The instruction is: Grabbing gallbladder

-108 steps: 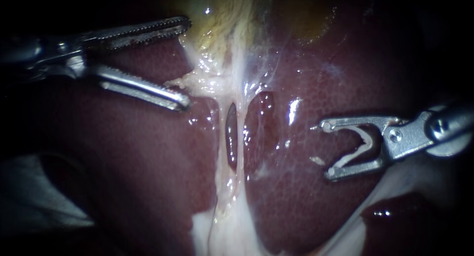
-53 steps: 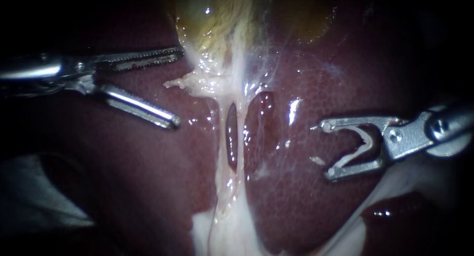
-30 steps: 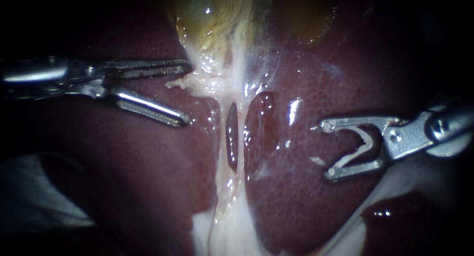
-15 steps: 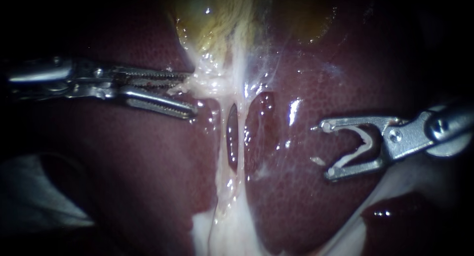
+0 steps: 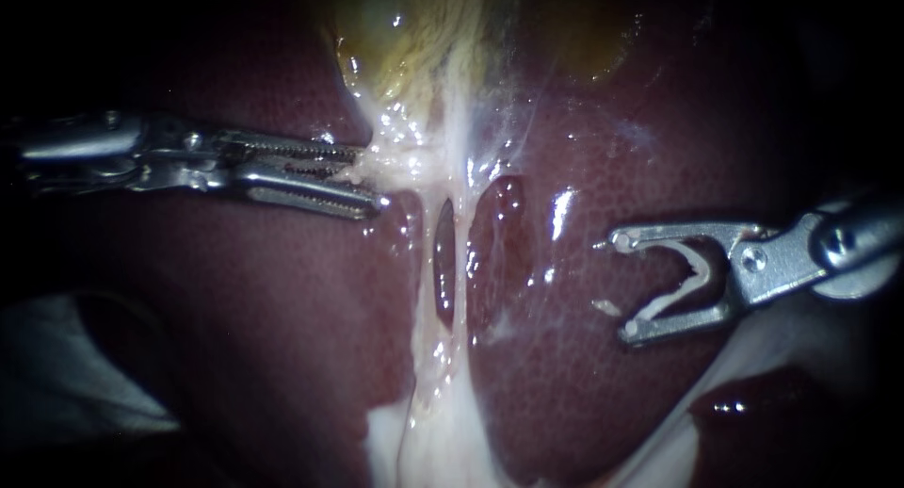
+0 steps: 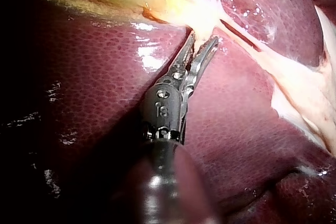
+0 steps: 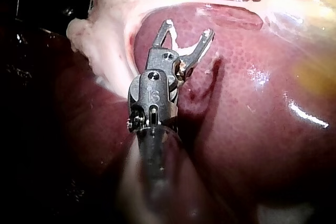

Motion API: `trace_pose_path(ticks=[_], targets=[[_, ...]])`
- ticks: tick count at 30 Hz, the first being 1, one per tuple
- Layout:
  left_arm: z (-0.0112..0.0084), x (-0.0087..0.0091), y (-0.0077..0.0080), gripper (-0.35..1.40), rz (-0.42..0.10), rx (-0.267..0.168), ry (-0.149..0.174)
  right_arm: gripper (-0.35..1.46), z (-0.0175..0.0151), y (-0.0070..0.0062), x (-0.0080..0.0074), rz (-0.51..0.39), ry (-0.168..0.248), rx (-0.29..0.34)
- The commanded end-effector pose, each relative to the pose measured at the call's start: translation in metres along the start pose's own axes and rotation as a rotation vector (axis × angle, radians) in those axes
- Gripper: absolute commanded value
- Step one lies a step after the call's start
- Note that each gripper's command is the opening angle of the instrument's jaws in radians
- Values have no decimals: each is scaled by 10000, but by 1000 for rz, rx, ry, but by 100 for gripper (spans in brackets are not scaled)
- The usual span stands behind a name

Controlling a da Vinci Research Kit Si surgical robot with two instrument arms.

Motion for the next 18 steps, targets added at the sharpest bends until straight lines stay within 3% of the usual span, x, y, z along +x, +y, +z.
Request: trace_pose_path(ticks=[1, 11, 18], targets=[[-2, 2, 0, 12, -6, 0, 0, 50, 0, 0, 0, 0, 0, 0], [-6, 8, 5, 0, -16, 0, -1, 50, 0, 0, 0, 0, 0, 0], [-7, 9, 6, -18, -23, -1, -1, 50, 0, 0, 0, 0, 0, 0]])
